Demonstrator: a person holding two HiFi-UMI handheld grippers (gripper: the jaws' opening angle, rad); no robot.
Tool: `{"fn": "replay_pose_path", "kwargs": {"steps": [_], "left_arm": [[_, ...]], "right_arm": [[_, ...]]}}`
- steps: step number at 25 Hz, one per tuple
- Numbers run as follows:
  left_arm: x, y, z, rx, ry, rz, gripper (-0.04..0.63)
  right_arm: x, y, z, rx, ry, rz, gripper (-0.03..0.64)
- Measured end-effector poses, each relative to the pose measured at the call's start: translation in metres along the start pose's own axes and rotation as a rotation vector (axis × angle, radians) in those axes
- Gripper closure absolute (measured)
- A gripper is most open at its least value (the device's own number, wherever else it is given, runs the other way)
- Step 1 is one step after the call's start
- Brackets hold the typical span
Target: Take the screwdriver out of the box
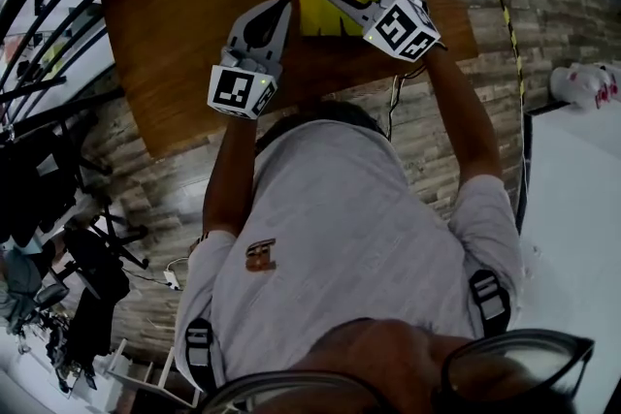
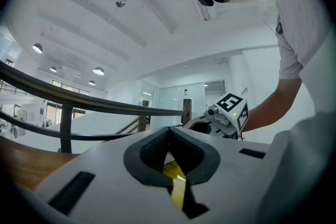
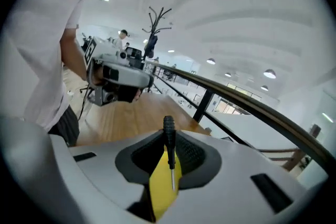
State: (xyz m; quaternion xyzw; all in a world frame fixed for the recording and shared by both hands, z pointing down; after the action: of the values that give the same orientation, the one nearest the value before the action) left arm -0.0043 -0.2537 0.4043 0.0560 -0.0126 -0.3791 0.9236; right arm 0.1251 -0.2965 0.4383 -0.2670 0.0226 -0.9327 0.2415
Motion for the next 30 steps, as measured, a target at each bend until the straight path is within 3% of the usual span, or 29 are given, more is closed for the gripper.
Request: {"fn": "replay_pose_path", "kwargs": {"steps": [4, 9, 11, 30], "left_arm": [[-0.002, 0.004, -0.015, 0.018, 0.032, 0.027, 0.575], [-0.004, 0.01, -0.035, 0.027, 0.075, 0.062, 0.575], [-0.006, 0.011, -0.043, 0.032, 0.093, 0.078, 0.577], [-0.017, 0.026, -0.071, 0.056, 0.161, 0.196, 0.576]], "right_arm": [[-0.028, -0.006, -0.028, 0.152, 0.202, 0.073, 0.535], [-0.064, -0.016, -0.068, 0.269, 0.487, 0.113, 0.535], [-0.074, -0.023, -0.078, 0.308, 0.556, 0.131, 0.535], [-0.095, -0.068, -0.076, 0.453, 0.672, 0.204, 0.535]]}}
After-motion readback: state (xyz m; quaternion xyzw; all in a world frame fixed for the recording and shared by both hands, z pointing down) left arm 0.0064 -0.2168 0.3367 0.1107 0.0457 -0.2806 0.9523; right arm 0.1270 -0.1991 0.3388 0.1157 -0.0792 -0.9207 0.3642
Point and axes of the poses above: the fingertips, and each gripper's own axes: x forward along the fingers, y to its right, z out of its underside, the point moved 5 cm from there along -x, backward along the fingers, and after that the axes turned 11 degrees about x, right-handed, at the moved point
